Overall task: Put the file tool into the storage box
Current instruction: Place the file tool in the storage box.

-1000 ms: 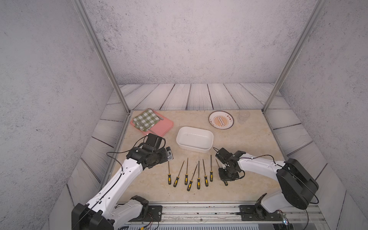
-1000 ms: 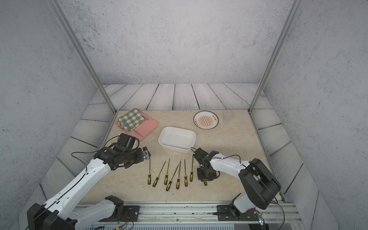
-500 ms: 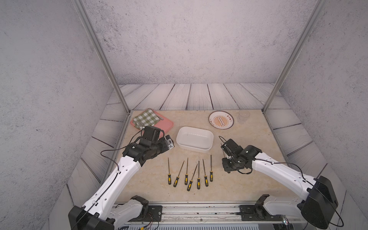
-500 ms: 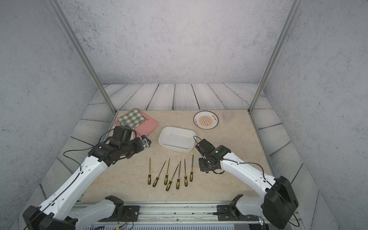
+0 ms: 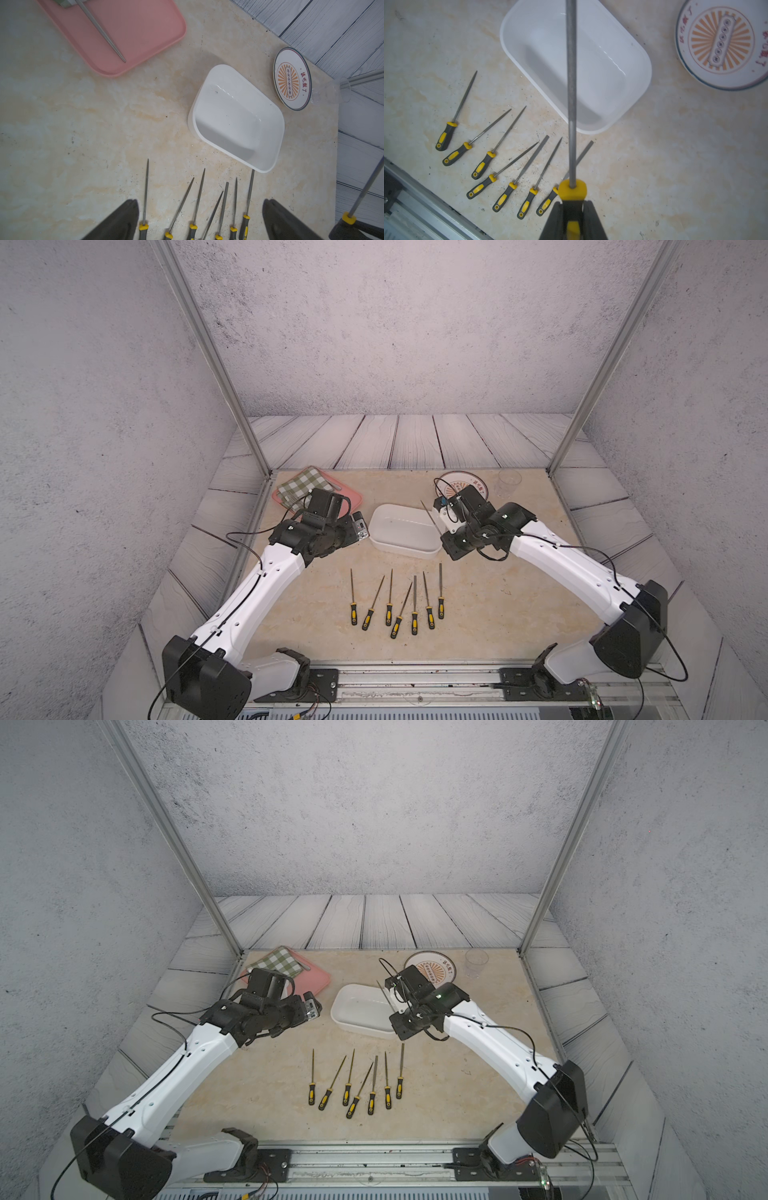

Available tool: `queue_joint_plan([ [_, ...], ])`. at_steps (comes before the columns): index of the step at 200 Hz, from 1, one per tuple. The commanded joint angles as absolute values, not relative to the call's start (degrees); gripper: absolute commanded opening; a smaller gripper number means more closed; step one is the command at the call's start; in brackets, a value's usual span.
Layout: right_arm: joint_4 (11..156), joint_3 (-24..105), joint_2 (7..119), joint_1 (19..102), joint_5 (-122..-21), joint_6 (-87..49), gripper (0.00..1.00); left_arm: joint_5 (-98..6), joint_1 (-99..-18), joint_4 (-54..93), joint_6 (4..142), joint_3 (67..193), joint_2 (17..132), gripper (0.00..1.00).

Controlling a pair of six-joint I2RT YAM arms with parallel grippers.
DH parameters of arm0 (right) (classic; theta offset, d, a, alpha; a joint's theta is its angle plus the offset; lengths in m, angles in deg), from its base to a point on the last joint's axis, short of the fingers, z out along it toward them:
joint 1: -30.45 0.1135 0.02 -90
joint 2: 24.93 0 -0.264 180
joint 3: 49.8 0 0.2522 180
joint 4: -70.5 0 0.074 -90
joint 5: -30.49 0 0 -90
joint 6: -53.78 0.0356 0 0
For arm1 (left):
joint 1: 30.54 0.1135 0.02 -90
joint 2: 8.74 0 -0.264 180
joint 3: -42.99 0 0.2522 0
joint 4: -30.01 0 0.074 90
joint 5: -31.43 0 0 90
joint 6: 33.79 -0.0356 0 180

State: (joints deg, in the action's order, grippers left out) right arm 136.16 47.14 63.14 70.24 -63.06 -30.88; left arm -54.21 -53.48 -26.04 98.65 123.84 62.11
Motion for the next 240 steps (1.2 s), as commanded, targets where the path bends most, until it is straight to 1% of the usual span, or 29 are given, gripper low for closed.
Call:
queue_joint_plan([
  [1, 134.8, 52.3, 68.9, 70.1, -70.9, -39.9, 0.16, -53.9, -51.7, -28.9, 96.2, 124.4, 62.0, 0.98],
  [38, 137.7, 62.6, 80.0, 70.1, -69.0, -47.3, 0.16, -51.6, -48.3, -31.5, 94.0, 123.3, 61.0, 0.99],
  [68, 136.8, 65.6, 85.9, 70.1, -66.1, -53.2, 0.16, -51.0, -46.7, -33.4, 92.6, 121.9, 60.1, 0.98],
  [111, 130.0, 62.4, 88.4, 70.1, -59.6, -59.1, 0.15, -51.7, -46.2, -34.9, 92.3, 119.7, 57.4, 0.98],
  [154, 128.6, 62.2, 91.4, 70.1, -60.7, -60.7, 0.14, -51.4, -46.1, -34.1, 92.7, 116.7, 55.6, 0.99],
  [207, 125.8, 61.2, 93.4, 70.0, -63.0, -56.9, 0.16, -50.3, -46.1, -32.1, 93.1, 117.3, 58.5, 0.98],
  [240, 126.4, 61.0, 94.5, 70.1, -60.7, -56.9, 0.16, -49.2, -46.1, -32.0, 91.9, 119.6, 61.4, 0.98],
])
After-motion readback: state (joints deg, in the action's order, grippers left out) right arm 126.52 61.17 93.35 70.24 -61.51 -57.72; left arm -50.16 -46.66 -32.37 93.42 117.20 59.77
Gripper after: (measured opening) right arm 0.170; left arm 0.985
